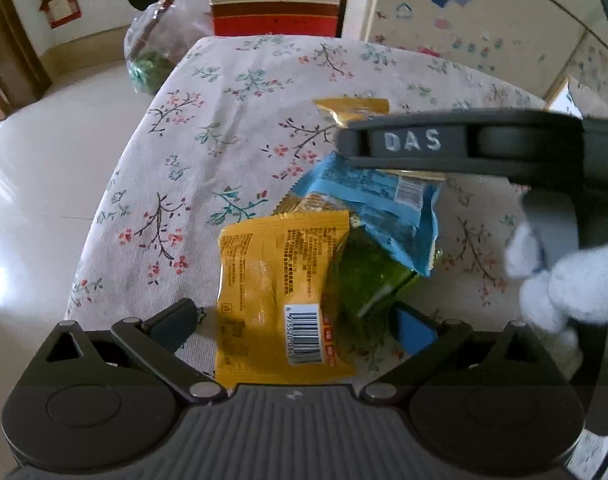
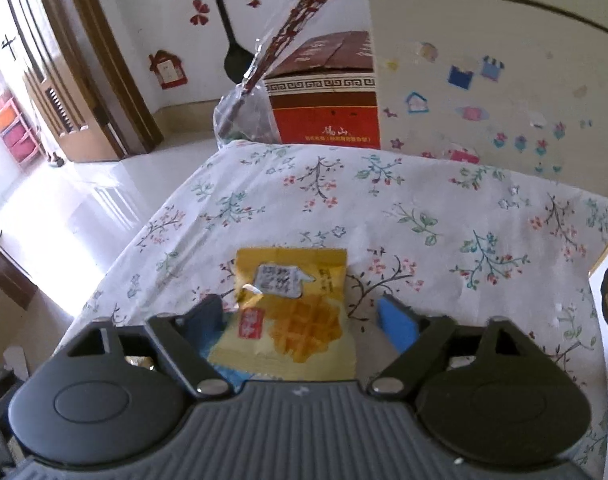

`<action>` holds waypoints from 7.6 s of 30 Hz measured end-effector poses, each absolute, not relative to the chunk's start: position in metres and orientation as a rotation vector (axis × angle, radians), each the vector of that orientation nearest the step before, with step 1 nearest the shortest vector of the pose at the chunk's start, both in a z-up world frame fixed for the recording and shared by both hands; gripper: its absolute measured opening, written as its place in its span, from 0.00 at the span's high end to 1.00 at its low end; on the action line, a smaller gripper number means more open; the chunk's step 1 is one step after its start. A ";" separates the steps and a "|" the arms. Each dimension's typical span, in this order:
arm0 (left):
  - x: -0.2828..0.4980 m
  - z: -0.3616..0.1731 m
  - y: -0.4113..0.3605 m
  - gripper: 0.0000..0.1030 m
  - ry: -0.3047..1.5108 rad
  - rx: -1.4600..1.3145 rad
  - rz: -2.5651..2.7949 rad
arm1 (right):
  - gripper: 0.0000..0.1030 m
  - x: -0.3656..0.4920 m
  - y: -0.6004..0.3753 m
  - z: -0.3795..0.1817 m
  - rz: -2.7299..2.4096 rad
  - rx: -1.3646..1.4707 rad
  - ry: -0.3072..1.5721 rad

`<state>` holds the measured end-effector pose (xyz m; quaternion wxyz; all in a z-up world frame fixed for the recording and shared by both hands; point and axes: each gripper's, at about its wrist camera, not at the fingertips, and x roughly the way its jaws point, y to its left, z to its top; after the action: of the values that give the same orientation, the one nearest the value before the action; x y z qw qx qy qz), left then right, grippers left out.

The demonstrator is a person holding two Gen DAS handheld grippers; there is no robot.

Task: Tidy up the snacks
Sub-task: 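Grasp the yellow packet with the left tool while the right tool grasps the waffle-cake packet, then carry the yellow and waffle-cake packets to the box and release them inside, then move both tools back toward the remaining blue and green packets, then lower both open tools over the stacked blue and green packets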

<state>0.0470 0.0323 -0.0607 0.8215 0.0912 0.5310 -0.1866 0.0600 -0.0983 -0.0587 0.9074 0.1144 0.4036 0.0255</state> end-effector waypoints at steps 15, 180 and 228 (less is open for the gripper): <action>0.023 -0.043 0.036 0.38 1.114 0.131 -0.469 | 0.40 -0.032 -0.132 -0.007 0.049 0.248 0.804; 0.094 -0.021 -0.009 0.00 1.058 -0.033 -0.305 | 0.23 -0.113 -0.147 0.022 0.045 0.262 0.696; 0.052 -0.014 0.087 0.13 1.194 -0.287 -0.145 | 0.23 -0.026 -0.066 -0.035 0.277 0.082 0.747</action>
<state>0.0521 0.0872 -0.0142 0.8149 -0.1345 0.5597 -0.0681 -0.0258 -0.0659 -0.0354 0.9209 0.0397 0.3636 0.1346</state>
